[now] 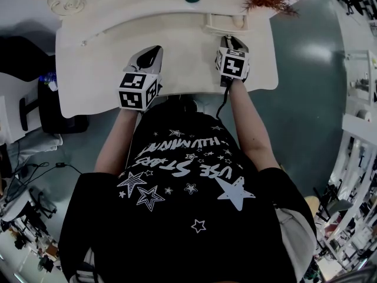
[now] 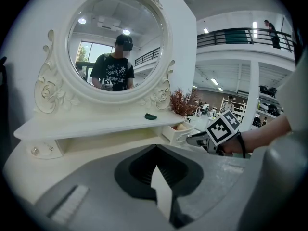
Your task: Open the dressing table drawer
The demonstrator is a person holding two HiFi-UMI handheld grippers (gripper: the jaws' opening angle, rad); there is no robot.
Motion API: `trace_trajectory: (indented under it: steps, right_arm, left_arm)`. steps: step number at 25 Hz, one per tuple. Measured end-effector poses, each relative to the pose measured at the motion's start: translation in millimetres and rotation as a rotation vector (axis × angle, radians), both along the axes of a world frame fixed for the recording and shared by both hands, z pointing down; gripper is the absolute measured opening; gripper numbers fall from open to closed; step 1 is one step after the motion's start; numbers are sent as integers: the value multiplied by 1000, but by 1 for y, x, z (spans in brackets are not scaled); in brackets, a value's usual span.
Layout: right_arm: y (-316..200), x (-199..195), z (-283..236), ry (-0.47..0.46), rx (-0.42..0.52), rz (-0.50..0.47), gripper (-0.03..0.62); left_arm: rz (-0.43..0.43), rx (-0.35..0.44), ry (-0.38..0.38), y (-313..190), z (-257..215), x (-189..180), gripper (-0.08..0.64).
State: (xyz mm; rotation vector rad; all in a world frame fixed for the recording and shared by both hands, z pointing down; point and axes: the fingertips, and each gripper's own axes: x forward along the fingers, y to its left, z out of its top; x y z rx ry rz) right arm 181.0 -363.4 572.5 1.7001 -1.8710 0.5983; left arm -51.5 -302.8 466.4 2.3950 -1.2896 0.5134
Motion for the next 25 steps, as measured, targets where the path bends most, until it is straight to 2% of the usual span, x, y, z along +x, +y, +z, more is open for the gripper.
trace_trajectory:
  steps: [10,14,21,25]
  right_arm:
    - [5,4,-5,-34,12,0,127]
    - [8,7,-15,-46,42,-20,169]
    - [26,6,-29,-67,108,-91,184]
    - [35,14,-37,-85,139,-89,176]
  left_arm:
    - [-14,2,-4,7,-3,4,2]
    - [-37,12,-1,14,-7,8,2]
    - [-138,29,22,44,-7,2,2]
    - [-182,15,22,63,-1,0,2]
